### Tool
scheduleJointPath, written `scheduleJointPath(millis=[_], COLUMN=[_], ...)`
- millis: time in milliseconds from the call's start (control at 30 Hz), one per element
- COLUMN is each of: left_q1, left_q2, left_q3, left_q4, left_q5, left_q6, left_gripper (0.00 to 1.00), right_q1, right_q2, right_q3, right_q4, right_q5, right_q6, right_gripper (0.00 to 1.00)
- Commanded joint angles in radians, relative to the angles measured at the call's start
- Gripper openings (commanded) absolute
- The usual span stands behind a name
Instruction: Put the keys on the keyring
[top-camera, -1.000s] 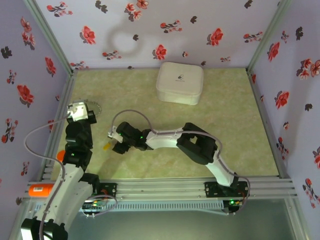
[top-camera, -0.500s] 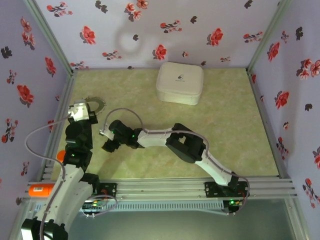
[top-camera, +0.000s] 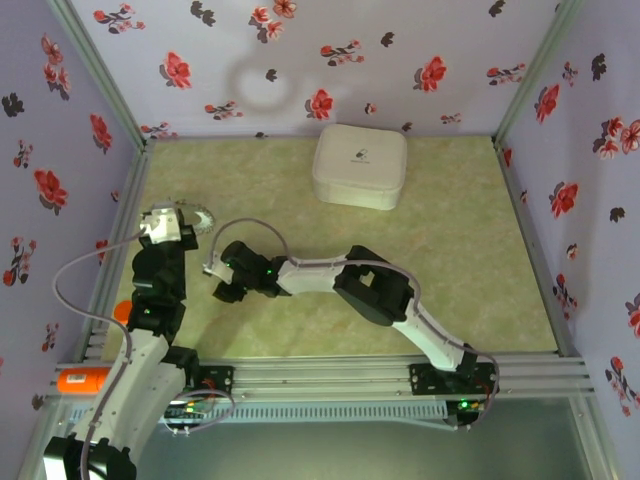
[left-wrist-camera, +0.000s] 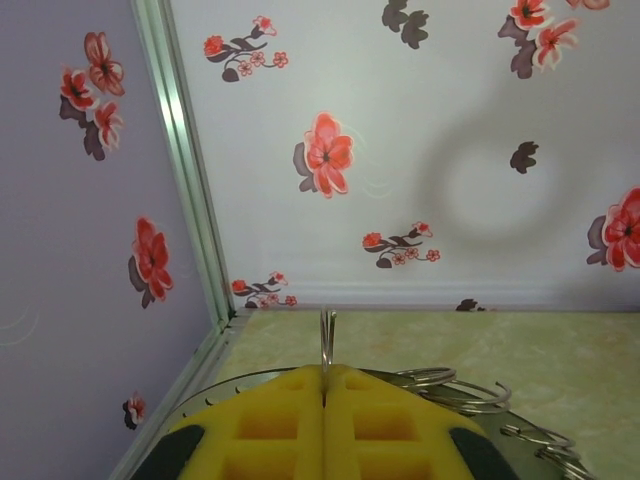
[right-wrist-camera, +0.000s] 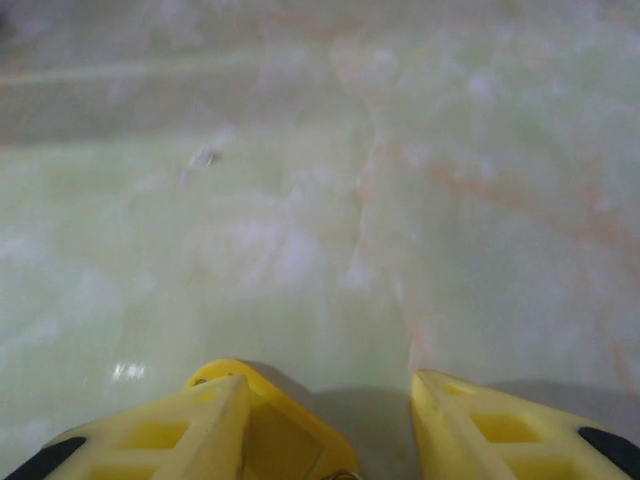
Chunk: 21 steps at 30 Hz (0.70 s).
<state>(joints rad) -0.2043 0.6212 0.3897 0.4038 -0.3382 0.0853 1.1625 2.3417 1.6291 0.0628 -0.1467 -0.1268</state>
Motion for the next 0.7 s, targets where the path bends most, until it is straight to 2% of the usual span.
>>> scheduleJointPath(millis=[0,167,300,633,667], left_q1=[0.009,0.008,0.007,0.000,-0.003], left_q2=[-0.018,-0.017,-0.012,0.053,0.060], left_q3=[-0.003,-0.005,-0.006,0.025,0.026], left_q4=[0.055,0.046,0.042,-0.022,-0.020], left_q5=[0.027,0.053,0.104,0.368,0.393], left_q6=[0.031,0.049,0.054,0.033,0.031], left_gripper=[0.00,0.00,0.00,0.00,0.00], right_q1=[0.006,0.005,0.002,-0.008,-0.008], right_q2=[-0.086,-0.199,-0.304,-0.607,-0.640], right_q3=[-0.108,-0.252,-0.379,-0.725,-0.755], right_q4=[-0.136,-0.230,-0.306,-0.433,-0.424], right_q5=[-0.025,-0.002,0.044,0.162,0.165], right_q6=[-0.055,-0.104,-0.119,-0.016,-0.010], right_gripper=[0.43,0.36,0.36,0.37,0.33])
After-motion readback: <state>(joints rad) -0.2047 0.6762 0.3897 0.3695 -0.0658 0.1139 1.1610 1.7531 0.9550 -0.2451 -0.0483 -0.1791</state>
